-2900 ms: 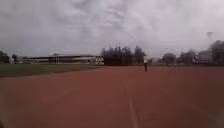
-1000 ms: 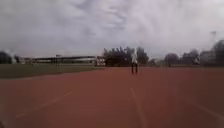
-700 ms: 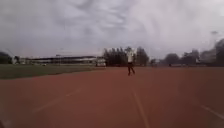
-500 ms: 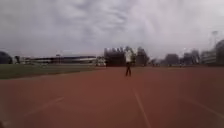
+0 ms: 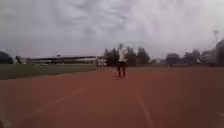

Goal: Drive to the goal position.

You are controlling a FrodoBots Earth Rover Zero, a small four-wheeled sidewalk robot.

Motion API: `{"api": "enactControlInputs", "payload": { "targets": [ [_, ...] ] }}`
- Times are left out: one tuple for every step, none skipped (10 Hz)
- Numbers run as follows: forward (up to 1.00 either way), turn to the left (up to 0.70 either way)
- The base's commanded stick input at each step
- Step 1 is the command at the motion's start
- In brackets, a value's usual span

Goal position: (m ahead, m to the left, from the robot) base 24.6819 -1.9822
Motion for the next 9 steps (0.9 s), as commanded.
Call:
{"api": "enactControlInputs", "payload": {
  "targets": [
    [0.5,-0.15],
    [0.5,-0.06],
    [0.5,-0.39],
    [0.5,-0.45],
    [0.5,0.0],
    [0.5,0.0],
    [0.5,0.0],
    [0.5,0.0],
    [0.5,0.0]
  ]
}}
